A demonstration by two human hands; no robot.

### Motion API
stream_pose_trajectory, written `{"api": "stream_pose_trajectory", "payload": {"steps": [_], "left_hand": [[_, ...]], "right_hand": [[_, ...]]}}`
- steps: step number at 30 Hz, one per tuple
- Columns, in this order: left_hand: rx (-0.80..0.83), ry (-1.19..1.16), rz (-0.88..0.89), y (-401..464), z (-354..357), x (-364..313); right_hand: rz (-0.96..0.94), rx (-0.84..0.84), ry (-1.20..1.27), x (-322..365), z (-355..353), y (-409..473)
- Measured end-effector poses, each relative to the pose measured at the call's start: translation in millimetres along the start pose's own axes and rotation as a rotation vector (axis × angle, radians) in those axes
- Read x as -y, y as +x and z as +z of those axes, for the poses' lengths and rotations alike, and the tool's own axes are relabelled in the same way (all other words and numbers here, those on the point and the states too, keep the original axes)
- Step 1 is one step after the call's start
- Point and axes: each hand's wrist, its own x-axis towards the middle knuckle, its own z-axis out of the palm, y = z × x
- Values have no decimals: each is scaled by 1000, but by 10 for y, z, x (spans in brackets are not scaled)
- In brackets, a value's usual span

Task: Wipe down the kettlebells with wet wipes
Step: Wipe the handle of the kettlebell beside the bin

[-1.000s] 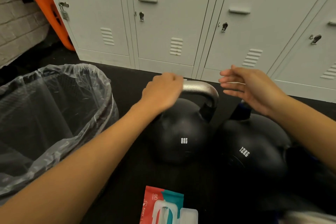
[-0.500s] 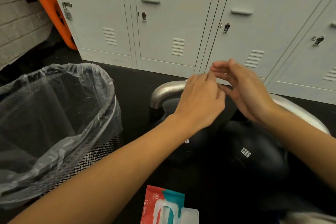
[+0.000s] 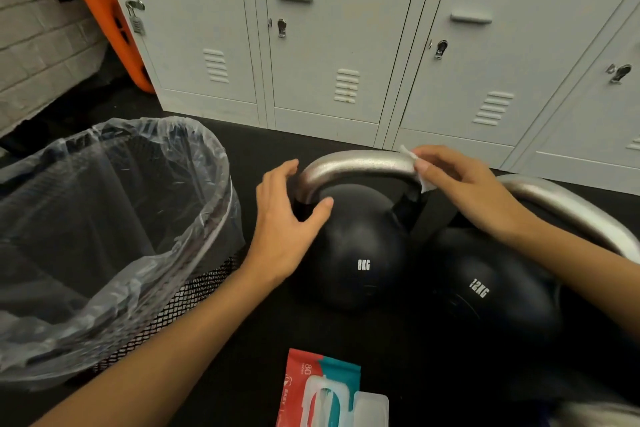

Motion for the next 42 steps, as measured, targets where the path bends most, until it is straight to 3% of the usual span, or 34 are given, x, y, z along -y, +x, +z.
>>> {"api": "stream_pose_trajectory", "payload": {"steps": [3,12,19,27,30,35,38,42], "left_hand": [[26,-1,-93,-72,53,93],[46,32,-202,-39,196,152],[41,8,-249,8,127,183],[63,-2,-235,-9,71,179],[49,6,-226,-7,63,194],[59,5,-221,-20,69,182],[54,13,-218,-23,71,190],[65,3,-215,-19,72,206]], "right_hand": [[86,13,-36,-24,38,58],[66,76,-21,405,173,144],[220,-127,-27,210,111,-32],[-2,-148,-24,556,486,37],[120,-313,106,488,576,-69],[565,-650,749,402,732,-154],[819,-783,923,397,846,-178],[745,-808,900,444,880,-51]]}}
